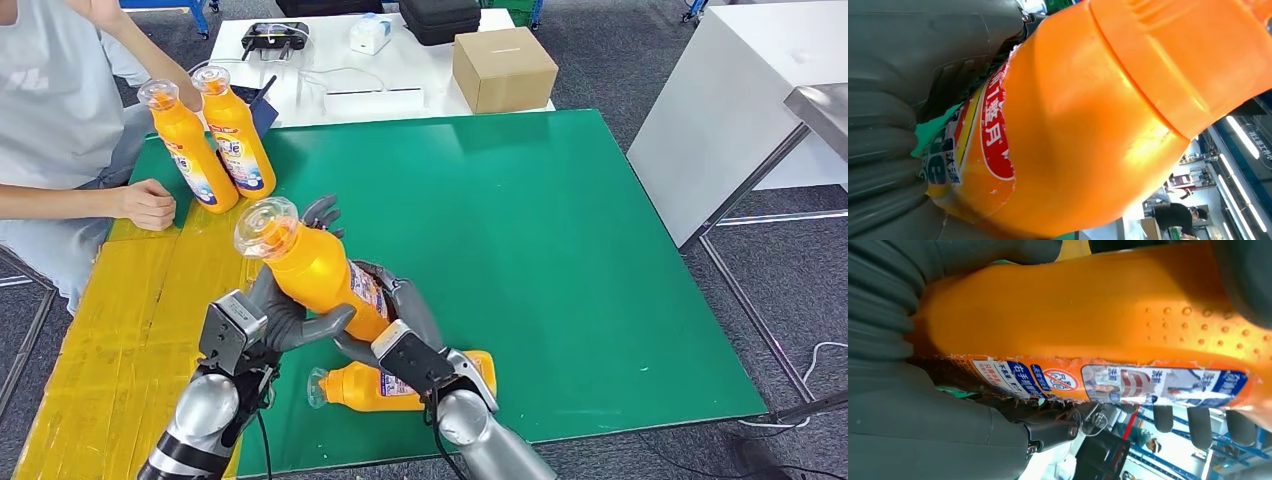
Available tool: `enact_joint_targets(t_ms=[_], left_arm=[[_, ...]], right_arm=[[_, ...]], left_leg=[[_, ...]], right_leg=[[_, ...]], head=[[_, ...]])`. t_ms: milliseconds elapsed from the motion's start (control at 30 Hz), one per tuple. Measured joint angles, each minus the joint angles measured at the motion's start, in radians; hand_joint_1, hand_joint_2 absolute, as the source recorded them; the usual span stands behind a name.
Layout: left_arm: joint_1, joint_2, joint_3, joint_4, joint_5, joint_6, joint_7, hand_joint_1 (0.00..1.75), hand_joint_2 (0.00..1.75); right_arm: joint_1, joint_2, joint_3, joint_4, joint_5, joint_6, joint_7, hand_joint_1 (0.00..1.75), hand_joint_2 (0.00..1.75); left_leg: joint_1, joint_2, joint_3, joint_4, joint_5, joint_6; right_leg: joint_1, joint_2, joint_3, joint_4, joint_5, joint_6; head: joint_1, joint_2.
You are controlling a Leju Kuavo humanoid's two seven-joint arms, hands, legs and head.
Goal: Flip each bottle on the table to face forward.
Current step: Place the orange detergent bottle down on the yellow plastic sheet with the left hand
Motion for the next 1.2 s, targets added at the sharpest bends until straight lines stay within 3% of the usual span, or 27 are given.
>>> enact_joint_targets(t_ms=[133, 167, 267, 300, 633, 667, 767, 800, 1067, 1133, 1200], left_arm=[[-0.002, 0.0, 0.0, 0.007, 0.012, 0.001, 0.0, 0.0, 1.75], [-0.002, 0.0, 0.0, 0.008, 0.014, 0.001, 0.0, 0.14, 1.75], [-0.002, 0.0, 0.001, 0.012, 0.02, 0.002, 0.0, 1.45, 1.75], [-0.002, 0.0, 0.001, 0.014, 0.024, 0.003, 0.0, 1.75, 1.75], [-0.004, 0.0, 0.003, 0.033, 0.046, 0.01, 0.0, 1.75, 1.75], [-0.004, 0.0, 0.003, 0.034, 0.047, 0.011, 0.0, 1.75, 1.75], [-0.006, 0.0, 0.002, 0.039, 0.047, 0.019, 0.0, 1.75, 1.75], [-0.007, 0.0, 0.002, 0.04, 0.043, 0.026, -0.001, 1.75, 1.75], [-0.037, 0.019, 0.023, 0.02, -0.136, 0.214, -0.026, 1.75, 1.75], [-0.042, 0.028, 0.038, 0.009, -0.186, 0.25, -0.019, 1.75, 1.75], [-0.048, 0.038, 0.05, 0.005, -0.359, 0.355, 0.025, 1.75, 1.75]], right_arm=[[-0.013, 0.0, 0.014, 0.025, 0.006, 0.003, 0.007, 1.75, 1.75], [-0.016, 0.0, 0.018, 0.031, 0.007, 0.003, 0.009, 1.75, 1.75], [-0.02, 0.002, 0.028, 0.051, 0.009, 0.003, 0.01, 1.75, 1.75], [-0.022, 0.004, 0.029, 0.057, 0.009, 0.003, 0.01, 1.75, 1.75], [-0.034, 0.005, 0.035, 0.095, 0.008, -0.006, 0.01, 1.72, 1.75], [-0.034, 0.006, 0.035, 0.097, 0.008, -0.006, 0.01, 1.44, 1.75], [-0.034, 0.006, 0.036, 0.099, 0.005, -0.016, 0.008, 0.15, 1.75], [-0.034, 0.006, 0.036, 0.1, 0.004, -0.024, 0.006, 0.0, 1.75], [-0.001, -0.009, 0.003, 0.036, 0.012, -0.102, -0.006, 0.0, 1.75], [0.008, -0.016, -0.008, 0.012, 0.019, -0.11, -0.003, 0.0, 0.87], [0.02, -0.021, -0.02, -0.014, 0.034, -0.135, -0.008, 0.0, 0.0]], left_leg=[[0.0, 0.0, 0.0, 0.0, 0.0, 0.0], [0.0, 0.0, 0.0, 0.0, 0.0, 0.0], [0.0, 0.0, 0.0, 0.0, 0.0, 0.0], [0.0, 0.0, 0.0, 0.0, 0.0, 0.0], [0.0, 0.0, 0.0, 0.0, 0.0, 0.0], [0.0, 0.0, 0.0, 0.0, 0.0, 0.0], [0.0, 0.0, 0.0, 0.0, 0.0, 0.0], [0.0, 0.0, 0.0, 0.0, 0.0, 0.0], [0.0, 0.001, -0.001, 0.0, 0.0, 0.0], [0.0, 0.001, -0.001, 0.0, 0.0, 0.0], [0.0, 0.0, -0.001, 0.0, 0.0, 0.0]], right_leg=[[0.0, 0.0, 0.0, 0.0, 0.0, 0.0], [0.0, 0.0, 0.0, 0.0, 0.0, 0.0], [0.0, 0.0, 0.0, 0.0, 0.0, 0.0], [0.0, 0.0, 0.0, 0.0, 0.0, 0.0], [0.0, 0.0, -0.001, 0.0, 0.0, 0.0], [0.0, 0.0, -0.001, 0.0, 0.0, 0.0], [0.0, 0.0, -0.001, 0.0, 0.0, 0.0], [0.0, 0.0, -0.001, 0.0, 0.0, 0.0], [0.0, 0.0, -0.001, 0.0, 0.0, 0.0], [0.0, 0.0, -0.001, 0.0, 0.0, 0.0], [0.0, 0.0, -0.001, 0.0, 0.0, 0.0]], head=[[0.0, 0.0], [0.0, 0.0], [0.0, 0.0], [0.0, 0.0], [0.0, 0.0], [0.0, 0.0], [0.0, 0.0], [0.0, 0.0], [0.0, 0.0], [0.0, 0.0], [0.0, 0.0]])
